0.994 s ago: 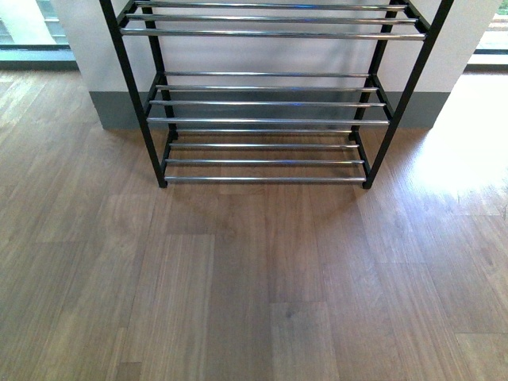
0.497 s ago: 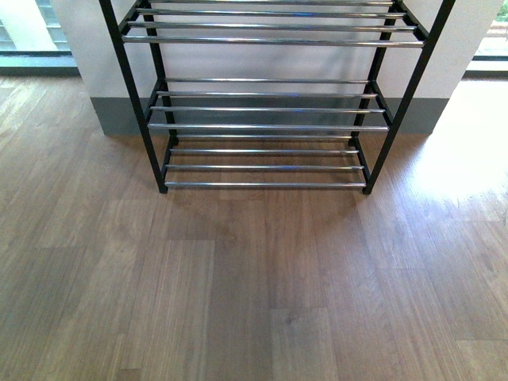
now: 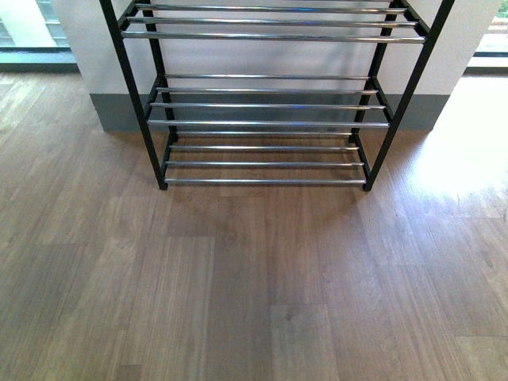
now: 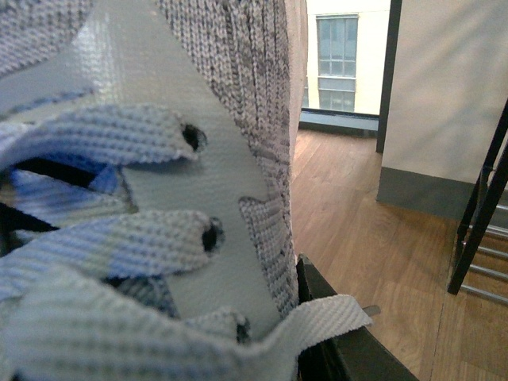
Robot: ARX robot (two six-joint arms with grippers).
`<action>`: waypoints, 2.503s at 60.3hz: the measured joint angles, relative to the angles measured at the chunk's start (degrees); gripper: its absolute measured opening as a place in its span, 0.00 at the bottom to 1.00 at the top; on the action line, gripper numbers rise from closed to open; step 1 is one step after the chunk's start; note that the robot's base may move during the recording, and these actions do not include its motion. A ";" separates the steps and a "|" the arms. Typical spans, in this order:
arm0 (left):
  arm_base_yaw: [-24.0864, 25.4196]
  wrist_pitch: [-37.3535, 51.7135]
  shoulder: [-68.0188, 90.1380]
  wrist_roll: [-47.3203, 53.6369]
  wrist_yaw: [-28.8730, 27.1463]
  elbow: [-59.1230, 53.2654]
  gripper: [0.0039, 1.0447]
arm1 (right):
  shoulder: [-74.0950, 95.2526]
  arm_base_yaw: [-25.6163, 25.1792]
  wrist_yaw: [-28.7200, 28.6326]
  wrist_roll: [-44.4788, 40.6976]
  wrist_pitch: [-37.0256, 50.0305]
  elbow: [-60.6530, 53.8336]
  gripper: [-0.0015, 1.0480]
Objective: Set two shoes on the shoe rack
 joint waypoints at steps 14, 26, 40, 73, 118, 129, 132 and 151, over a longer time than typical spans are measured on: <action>0.00 -0.02 0.00 0.17 0.00 0.00 0.05 | 0.00 0.00 0.00 0.00 0.00 0.00 0.01; 0.00 -0.02 0.00 0.20 0.00 0.00 0.05 | 0.00 0.00 0.00 0.00 0.00 0.00 0.01; -0.02 -0.02 0.00 0.24 0.00 0.00 0.05 | 0.00 0.00 0.00 0.00 0.00 0.00 0.01; -0.02 -0.02 -0.09 0.37 -0.17 0.00 0.05 | -0.02 0.00 -0.04 0.00 0.00 0.00 0.01; -0.13 0.00 -0.07 0.52 -0.04 -0.28 0.05 | 0.00 -0.11 0.00 0.00 -0.02 -0.02 0.01; -0.13 0.00 -0.09 0.57 0.00 -0.31 0.05 | 0.00 -0.11 0.07 0.00 -0.02 -0.02 0.01; -0.13 0.00 -0.09 0.57 0.00 -0.31 0.05 | 0.00 -0.11 0.09 0.00 -0.02 -0.02 0.01; -0.15 0.00 -0.24 0.57 -0.13 -0.31 0.05 | -0.04 -0.11 0.07 0.00 -0.02 -0.02 0.01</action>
